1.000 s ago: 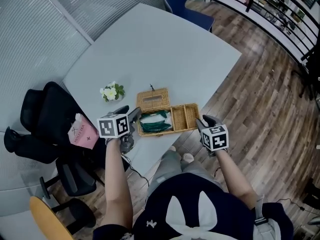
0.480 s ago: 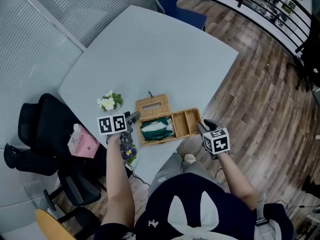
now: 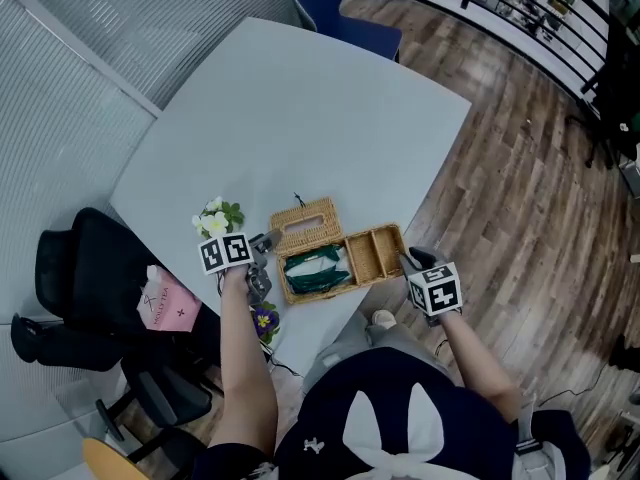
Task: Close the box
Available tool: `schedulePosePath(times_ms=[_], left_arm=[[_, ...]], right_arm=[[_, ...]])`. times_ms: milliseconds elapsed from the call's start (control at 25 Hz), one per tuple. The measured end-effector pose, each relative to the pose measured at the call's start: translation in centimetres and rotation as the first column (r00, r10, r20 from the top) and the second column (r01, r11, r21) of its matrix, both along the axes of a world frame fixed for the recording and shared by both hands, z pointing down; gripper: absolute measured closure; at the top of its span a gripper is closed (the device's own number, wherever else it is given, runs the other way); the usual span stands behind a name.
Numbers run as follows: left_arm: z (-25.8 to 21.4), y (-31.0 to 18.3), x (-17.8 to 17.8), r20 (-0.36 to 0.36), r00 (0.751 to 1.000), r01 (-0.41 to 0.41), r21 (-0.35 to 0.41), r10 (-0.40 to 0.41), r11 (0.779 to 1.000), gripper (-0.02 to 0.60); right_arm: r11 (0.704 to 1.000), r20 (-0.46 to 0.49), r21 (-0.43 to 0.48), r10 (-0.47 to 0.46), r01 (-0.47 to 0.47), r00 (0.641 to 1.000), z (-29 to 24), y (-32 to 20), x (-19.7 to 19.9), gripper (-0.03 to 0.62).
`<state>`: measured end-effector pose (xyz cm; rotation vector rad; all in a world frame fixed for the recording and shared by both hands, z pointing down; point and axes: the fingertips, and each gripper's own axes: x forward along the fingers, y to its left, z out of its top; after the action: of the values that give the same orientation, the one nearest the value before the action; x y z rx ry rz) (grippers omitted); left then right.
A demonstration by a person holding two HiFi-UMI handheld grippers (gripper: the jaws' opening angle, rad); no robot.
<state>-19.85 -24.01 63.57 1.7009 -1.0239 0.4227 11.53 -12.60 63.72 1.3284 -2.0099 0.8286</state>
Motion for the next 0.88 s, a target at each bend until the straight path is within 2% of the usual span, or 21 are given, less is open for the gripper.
schedulePosePath(times_ms=[280, 400, 520, 880], left_arm=[[1.7, -0.1, 0.4, -0.134, 0.989, 0.060, -0.081, -0.071, 0.995, 0.358], [1.8, -0.1, 1.0, -0.197, 0.977, 0.061, -0.102, -0.080, 0.993, 0.399], [2.0, -0.2, 0.9, -0.212, 0.973, 0.075, -0.108, -0.097, 0.991, 0.433], [2.1, -0.2, 0.5, -0.266, 0.952, 0.121, -0.119, -0.149, 0.985, 0.463]], right_arm=[[1.000, -0.014, -0.016, 0.016, -0.016, 1.000, 0.3, 0.3, 0.4, 0.526], [1.000, -0.013, -0.019, 0.020, -0.020, 1.000, 0.3, 0.2, 0.5, 0.530], [1.000, -0.014, -0.018, 0.021, -0.021, 1.000, 0.3, 0.2, 0.4, 0.531], [1.000, -0.021, -0.022, 0.014, -0.014, 1.000, 0.4, 0.1, 0.4, 0.531]])
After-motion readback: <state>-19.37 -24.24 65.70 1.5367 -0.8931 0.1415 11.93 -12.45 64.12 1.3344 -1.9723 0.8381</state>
